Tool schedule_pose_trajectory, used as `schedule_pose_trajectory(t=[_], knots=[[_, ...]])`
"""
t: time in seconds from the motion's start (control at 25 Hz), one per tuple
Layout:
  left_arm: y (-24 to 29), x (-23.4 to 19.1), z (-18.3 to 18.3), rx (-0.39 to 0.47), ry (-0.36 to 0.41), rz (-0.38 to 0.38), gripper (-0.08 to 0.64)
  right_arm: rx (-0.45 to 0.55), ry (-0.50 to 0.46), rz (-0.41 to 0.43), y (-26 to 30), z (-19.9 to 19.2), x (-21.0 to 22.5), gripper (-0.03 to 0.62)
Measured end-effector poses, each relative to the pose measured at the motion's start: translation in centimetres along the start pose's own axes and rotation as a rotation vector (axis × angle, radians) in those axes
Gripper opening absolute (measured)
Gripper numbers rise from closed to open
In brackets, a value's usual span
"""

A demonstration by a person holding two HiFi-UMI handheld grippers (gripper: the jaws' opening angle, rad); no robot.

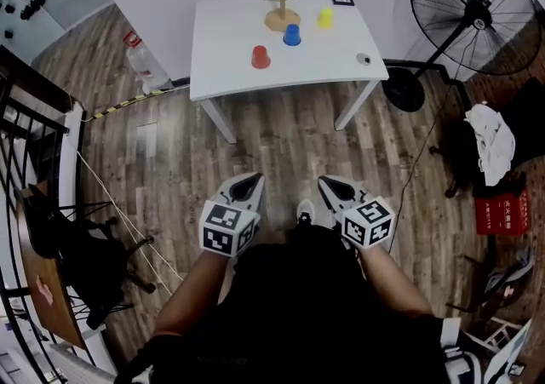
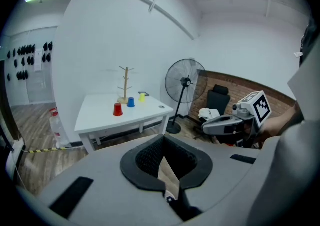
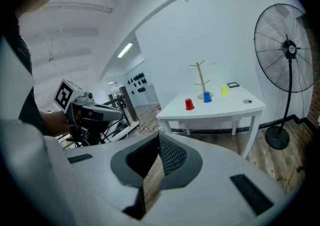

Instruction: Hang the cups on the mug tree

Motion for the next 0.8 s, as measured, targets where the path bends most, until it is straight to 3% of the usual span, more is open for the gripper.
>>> schedule_pose_trajectory(t=[0.52,0.8], knots=[[10.2,-1.1,7.5,0.014,-0.033,0.106,0.015,-0.020,-0.020,0.102,4.7,3.9,13.6,0.006],[13.8,-1.3,10.2,0.017,-0.041,0.128,0.015,-0.022,-0.032,0.134,6.7,5.2,18.2,0.006]])
Point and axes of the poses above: the fingertips, and each gripper's own axes: y forward along the fingers, x to its right, z out of its top, the point moved 10 cm from there along -y, backward along the fingers, and after that the axes turned 10 degrees about -y, right-handed, at the moved point
